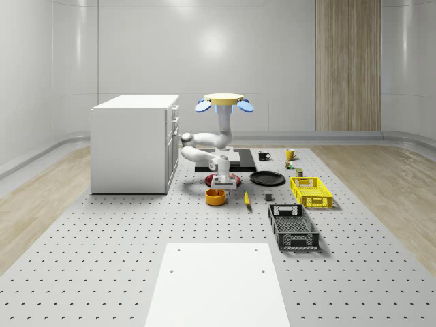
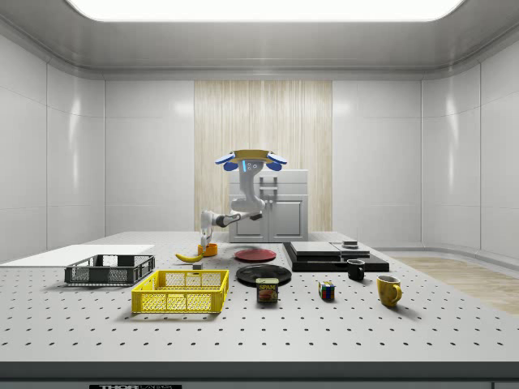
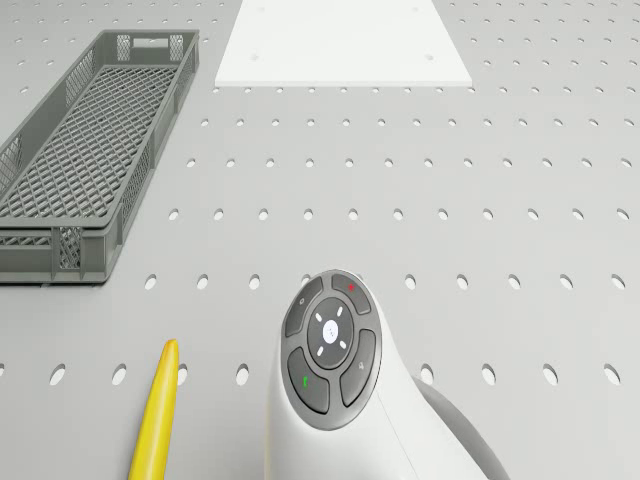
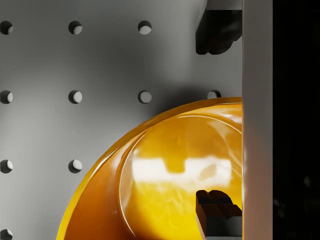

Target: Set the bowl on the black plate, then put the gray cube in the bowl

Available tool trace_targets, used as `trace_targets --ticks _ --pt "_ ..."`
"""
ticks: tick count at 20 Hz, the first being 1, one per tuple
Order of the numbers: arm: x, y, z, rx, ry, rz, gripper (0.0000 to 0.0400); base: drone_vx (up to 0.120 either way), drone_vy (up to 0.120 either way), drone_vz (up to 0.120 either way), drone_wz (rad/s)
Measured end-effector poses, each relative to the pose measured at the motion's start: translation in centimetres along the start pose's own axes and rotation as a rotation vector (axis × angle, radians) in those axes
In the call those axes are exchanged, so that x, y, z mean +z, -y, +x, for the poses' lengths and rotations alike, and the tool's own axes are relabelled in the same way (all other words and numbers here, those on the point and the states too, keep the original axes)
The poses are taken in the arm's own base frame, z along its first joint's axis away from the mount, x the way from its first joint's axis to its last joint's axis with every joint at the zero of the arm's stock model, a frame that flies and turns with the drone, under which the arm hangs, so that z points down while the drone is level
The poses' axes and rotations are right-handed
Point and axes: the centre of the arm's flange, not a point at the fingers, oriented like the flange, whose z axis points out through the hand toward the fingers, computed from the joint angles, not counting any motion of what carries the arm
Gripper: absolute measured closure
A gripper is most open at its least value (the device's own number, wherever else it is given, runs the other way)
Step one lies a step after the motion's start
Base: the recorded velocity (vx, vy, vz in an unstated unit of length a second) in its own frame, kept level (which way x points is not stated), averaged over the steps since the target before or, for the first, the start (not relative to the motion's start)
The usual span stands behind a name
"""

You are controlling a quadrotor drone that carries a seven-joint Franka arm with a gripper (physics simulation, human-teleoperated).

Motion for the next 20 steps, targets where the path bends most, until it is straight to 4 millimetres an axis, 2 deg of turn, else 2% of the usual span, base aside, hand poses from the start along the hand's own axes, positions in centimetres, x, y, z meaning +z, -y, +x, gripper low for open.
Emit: trace_targets --ticks 10,19,20 --pt "0.50 0.40 -0.39 0.000 0.000 0.000 0.0000 0.000 0.000 0.000 0.000" --pt "0.65 0.83 0.12 0.000 0.000 0.000 0.0000 0.000 0.000 0.000 0.000" --pt "0.65 0.84 0.15 0.000 0.000 0.000 0.0024 0.000 0.000 0.000 0.000"
